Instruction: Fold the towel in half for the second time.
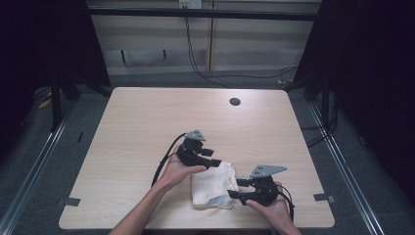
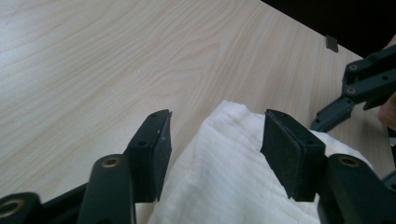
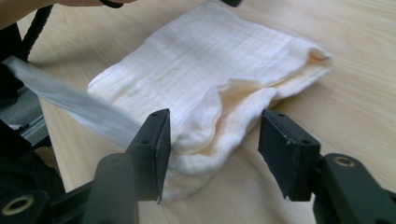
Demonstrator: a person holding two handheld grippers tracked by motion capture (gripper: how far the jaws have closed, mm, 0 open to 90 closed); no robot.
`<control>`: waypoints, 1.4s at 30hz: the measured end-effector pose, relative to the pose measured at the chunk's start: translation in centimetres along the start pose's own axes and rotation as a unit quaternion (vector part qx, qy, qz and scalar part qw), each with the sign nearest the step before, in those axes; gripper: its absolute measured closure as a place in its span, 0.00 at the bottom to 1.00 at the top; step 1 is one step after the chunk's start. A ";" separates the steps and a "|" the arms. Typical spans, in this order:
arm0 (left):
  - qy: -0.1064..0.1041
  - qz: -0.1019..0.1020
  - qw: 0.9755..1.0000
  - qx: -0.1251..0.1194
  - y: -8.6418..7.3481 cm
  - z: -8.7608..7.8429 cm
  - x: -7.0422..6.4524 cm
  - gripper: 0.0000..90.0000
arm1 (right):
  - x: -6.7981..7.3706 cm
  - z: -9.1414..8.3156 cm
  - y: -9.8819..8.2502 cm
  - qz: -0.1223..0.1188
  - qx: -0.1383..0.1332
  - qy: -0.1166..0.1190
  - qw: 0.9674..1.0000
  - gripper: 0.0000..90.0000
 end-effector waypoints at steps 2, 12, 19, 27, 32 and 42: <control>0.002 0.003 1.000 -0.002 0.1 -0.3 0.0 0.42 | -0.4 -0.4 0.1 0.003 -0.008 -0.003 1.000 0.48; 0.000 0.017 1.000 -0.010 -0.6 -1.8 -1.1 0.33 | -1.8 -1.9 1.2 -0.005 -0.033 -0.027 0.999 0.57; 0.032 0.029 0.999 -0.007 -1.2 -4.5 -1.3 0.30 | -2.3 -4.1 3.1 -0.026 -0.053 -0.024 0.998 0.54; 0.054 0.002 0.999 -0.005 -2.8 -9.2 0.2 0.22 | -4.1 -6.0 3.3 -0.016 -0.057 -0.044 0.997 0.51; 0.087 -0.007 0.996 -0.017 -4.7 -12.3 1.2 0.22 | -5.0 -6.8 2.8 -0.006 -0.059 -0.054 0.997 0.50; 0.137 -0.041 0.990 -0.014 -7.9 -15.8 3.0 0.28 | -6.4 -9.2 2.2 0.008 -0.079 -0.091 0.993 0.48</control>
Point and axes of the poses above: each handheld gripper's, and its own axes: z roughly forward along the jaws, y roughly out of its top, x roughly to its left, the point moved 7 cm from there along z, roughly forward along the jaws, and after that the axes turned 5 degrees about -z, right-handed, at the moved point
